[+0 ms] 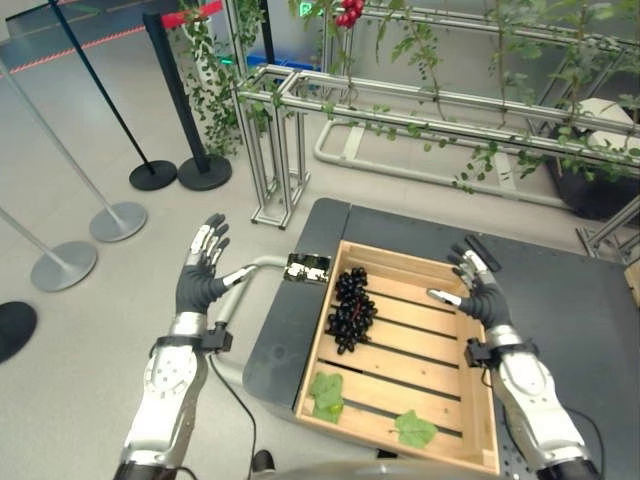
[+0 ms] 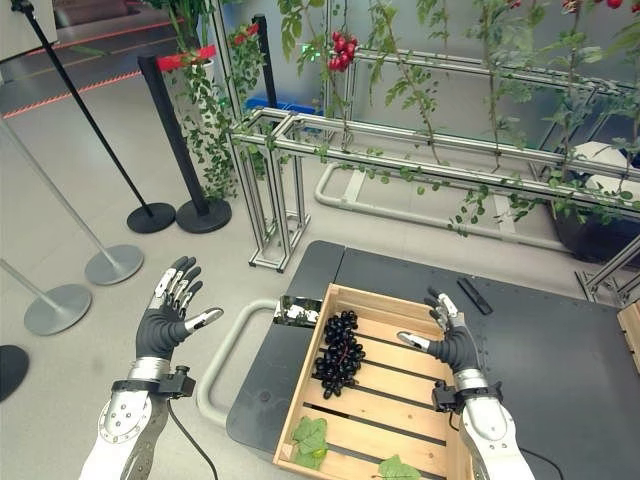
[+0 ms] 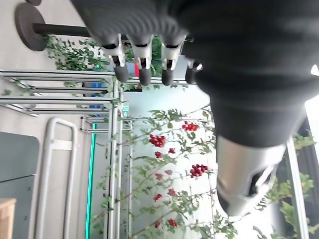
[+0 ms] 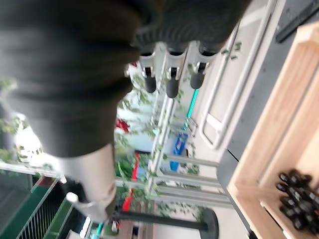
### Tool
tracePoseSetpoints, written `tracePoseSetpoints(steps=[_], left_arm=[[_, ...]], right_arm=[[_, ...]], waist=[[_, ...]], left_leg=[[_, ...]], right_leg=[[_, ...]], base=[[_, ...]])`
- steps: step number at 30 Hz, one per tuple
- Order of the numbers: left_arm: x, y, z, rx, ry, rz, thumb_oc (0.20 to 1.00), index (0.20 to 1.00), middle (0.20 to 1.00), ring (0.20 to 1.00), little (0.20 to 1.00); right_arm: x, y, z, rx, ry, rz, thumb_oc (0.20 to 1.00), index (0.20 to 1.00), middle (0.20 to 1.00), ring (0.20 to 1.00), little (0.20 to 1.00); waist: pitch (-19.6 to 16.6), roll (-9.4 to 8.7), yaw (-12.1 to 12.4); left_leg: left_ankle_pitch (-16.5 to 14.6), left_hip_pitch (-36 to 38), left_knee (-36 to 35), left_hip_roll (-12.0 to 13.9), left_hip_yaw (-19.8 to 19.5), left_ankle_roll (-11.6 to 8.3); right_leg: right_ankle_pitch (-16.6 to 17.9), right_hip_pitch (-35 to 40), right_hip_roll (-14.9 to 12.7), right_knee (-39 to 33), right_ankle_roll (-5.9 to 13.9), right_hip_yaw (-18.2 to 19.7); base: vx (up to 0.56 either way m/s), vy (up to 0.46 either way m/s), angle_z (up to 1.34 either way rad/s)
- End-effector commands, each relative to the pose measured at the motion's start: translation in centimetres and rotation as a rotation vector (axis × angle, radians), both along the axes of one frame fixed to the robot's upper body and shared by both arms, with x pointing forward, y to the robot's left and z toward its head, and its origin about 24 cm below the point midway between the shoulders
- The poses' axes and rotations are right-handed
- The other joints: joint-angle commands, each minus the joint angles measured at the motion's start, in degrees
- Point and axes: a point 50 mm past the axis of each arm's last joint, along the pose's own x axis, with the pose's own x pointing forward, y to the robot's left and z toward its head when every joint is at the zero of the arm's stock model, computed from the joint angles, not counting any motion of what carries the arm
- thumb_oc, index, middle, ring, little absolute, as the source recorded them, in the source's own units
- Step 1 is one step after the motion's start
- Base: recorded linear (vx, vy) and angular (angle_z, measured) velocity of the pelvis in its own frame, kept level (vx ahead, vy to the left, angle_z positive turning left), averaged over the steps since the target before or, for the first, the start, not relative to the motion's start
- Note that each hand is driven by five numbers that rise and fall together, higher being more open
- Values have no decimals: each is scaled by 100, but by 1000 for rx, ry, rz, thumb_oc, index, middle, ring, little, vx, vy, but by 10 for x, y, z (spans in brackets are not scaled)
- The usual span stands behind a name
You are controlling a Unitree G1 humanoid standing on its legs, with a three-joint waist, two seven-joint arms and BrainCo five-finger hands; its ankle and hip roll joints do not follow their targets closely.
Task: Pick up the fruits from the basket on one side to the basket on the other side
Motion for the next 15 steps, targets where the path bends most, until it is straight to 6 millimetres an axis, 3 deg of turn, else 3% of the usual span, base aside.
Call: tracePoseSetpoints(steps=[1, 4, 8, 15], left_arm=[[10, -9, 44, 22, -191, -101, 1000, 1000, 1000, 1000, 1000], [11, -15, 47, 26, -201, -129, 1000, 1000, 1000, 1000, 1000], [16, -27, 73, 7, -318, -189, 1000, 1000, 1000, 1000, 1000], [21, -42, 88, 1, -384, -216, 1000, 1000, 1000, 1000, 1000]], right_arm=[[25, 3, 24, -9, -94, 43, 1000, 1000, 1000, 1000, 1000], [29, 3, 23, -22, -77, 57, 1000, 1000, 1000, 1000, 1000], [58, 13, 43, -42, -128, 101, 1000, 1000, 1000, 1000, 1000], [89, 22, 48, -13, -106, 38, 1000, 1000, 1000, 1000, 1000]], waist=[[543, -156, 201], [685, -149, 235], [1352, -113, 337], [1696, 1, 502]], left_leg=[[-163, 79, 70, 159, -220, -52], [-169, -53, 160, 153, -278, -54], [-361, -1127, 1062, 89, -504, -24], [-256, -1544, 993, 86, -490, -12]], right_leg=[[-384, -75, -191, 327, 342, -132], [-384, -115, -202, 336, 340, -206], [-389, -1000, -339, 873, 301, -129], [-261, -1444, -460, 962, 349, -191]], base=[[-34, 0, 19], [-48, -1, 18], [-258, 4, 12], [-71, 41, -2]])
